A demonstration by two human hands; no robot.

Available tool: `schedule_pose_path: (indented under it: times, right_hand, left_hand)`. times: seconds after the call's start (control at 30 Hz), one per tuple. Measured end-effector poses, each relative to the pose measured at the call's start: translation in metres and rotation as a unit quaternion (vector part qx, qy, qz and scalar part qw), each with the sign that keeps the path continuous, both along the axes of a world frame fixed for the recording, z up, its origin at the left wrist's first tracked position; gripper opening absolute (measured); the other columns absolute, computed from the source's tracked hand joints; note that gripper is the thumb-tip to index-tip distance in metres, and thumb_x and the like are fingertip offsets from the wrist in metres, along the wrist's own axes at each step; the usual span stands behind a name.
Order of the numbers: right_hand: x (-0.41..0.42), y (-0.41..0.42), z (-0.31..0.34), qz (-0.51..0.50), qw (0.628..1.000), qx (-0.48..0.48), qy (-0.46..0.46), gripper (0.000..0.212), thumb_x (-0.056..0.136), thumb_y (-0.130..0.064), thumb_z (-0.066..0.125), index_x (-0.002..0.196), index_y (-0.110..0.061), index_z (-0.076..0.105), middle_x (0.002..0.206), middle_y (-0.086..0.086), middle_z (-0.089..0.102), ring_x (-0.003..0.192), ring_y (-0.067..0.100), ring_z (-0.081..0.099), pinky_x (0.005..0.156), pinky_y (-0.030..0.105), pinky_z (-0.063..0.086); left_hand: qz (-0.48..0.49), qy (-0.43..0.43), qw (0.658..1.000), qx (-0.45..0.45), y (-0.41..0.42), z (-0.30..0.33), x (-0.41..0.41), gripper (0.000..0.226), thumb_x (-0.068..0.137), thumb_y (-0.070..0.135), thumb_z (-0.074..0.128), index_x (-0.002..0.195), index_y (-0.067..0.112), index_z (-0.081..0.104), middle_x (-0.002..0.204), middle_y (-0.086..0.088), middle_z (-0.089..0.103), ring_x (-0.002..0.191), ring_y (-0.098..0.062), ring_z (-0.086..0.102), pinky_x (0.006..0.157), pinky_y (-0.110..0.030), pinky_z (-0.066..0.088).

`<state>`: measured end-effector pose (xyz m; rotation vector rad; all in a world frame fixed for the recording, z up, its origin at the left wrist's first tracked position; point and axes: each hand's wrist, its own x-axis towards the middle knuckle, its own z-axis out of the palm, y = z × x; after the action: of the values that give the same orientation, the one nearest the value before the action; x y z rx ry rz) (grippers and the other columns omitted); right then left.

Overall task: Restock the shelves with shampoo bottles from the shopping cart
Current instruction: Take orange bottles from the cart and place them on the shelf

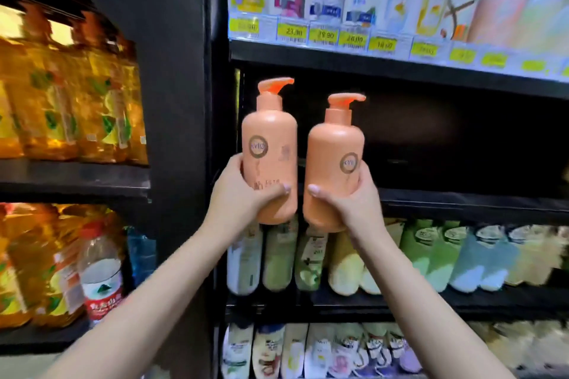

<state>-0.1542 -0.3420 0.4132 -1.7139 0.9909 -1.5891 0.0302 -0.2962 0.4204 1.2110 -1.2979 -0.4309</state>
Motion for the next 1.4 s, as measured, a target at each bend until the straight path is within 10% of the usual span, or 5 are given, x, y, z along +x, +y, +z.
schedule_pose_path:
  times: [0.27,0.6,0.77,0.97,1.4]
  right_hand:
    - [0.032,-0.070,0.004,-0.010,1.000,-0.026,-0.011,0.094,0.061,-0.024,0.088,0.138,-0.019,0.034,0.122,-0.007,0.049,0.111,0.009,0.051,0.093,0.028,0.045]
    - [0.030,-0.107,0.002,0.079,0.988,0.082,0.104,0.097,0.062,-0.050,0.082,0.137,-0.022,0.028,0.133,-0.001,0.044,0.121,0.016,0.047,0.101,0.035,0.043]
    - [0.027,-0.112,0.013,0.083,0.979,0.132,0.135,0.070,0.074,-0.038,0.078,0.129,-0.015,0.040,0.121,0.000,0.054,0.103,0.013,0.054,0.074,0.020,0.045]
    - [0.049,-0.128,0.016,-0.020,0.978,0.143,0.151,0.062,0.070,-0.041,0.081,0.112,-0.007,0.049,0.113,0.015,0.064,0.104,0.030,0.062,0.092,0.041,0.050]
    - [0.073,-0.163,0.013,-0.045,0.977,0.163,0.128,0.087,0.062,-0.043,0.084,0.129,-0.012,0.039,0.127,0.009,0.052,0.111,0.030,0.056,0.092,0.038,0.048]
  left_hand:
    - [0.066,-0.042,0.997,-0.021,-0.066,-0.004,0.013,0.094,0.057,0.040,0.086,0.134,0.020,0.036,0.127,0.001,0.051,0.113,-0.017,0.053,0.094,-0.040,0.048]
    - [0.073,-0.025,0.997,0.018,-0.103,-0.008,0.013,0.088,0.068,0.032,0.083,0.137,0.015,0.030,0.130,-0.002,0.050,0.115,-0.018,0.051,0.093,-0.034,0.046]
    - [0.135,-0.040,0.987,0.072,-0.126,-0.003,0.015,0.099,0.063,0.040,0.084,0.140,0.010,0.029,0.136,-0.015,0.041,0.125,-0.030,0.043,0.105,-0.045,0.039]
    - [0.140,-0.057,0.984,0.091,-0.146,0.001,0.026,0.093,0.059,0.036,0.084,0.136,0.013,0.038,0.120,-0.016,0.053,0.111,-0.034,0.054,0.095,-0.045,0.047]
    - [0.139,-0.006,0.982,0.125,-0.179,-0.015,0.034,0.091,0.043,0.058,0.073,0.124,0.026,0.045,0.119,-0.005,0.054,0.112,-0.028,0.055,0.096,-0.044,0.047]
